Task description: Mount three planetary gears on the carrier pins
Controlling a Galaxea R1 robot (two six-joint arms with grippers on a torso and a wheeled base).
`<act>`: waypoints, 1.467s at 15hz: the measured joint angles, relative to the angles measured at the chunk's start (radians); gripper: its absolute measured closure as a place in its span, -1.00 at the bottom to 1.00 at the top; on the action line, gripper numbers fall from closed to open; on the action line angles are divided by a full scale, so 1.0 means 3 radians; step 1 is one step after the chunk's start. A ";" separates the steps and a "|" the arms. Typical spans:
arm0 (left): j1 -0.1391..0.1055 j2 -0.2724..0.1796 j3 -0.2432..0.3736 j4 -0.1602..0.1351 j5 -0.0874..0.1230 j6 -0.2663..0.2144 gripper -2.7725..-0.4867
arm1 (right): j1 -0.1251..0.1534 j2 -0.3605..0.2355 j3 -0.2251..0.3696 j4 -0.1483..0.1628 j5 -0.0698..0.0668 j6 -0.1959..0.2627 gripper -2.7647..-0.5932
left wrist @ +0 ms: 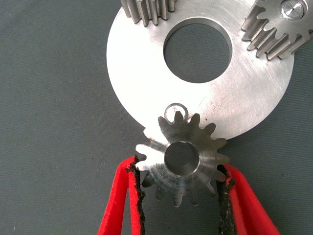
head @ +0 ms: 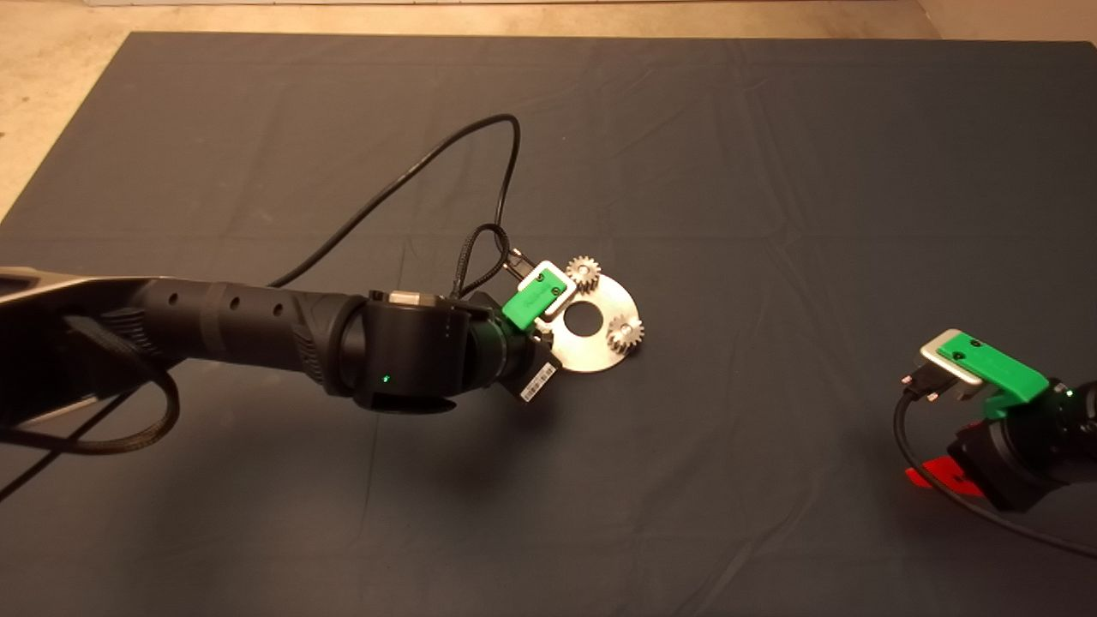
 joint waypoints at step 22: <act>-0.0238 0.0027 0.0039 -0.0081 -0.0042 -0.0028 0.86 | -0.0001 0.0001 0.0000 0.0000 0.0000 0.0000 -0.09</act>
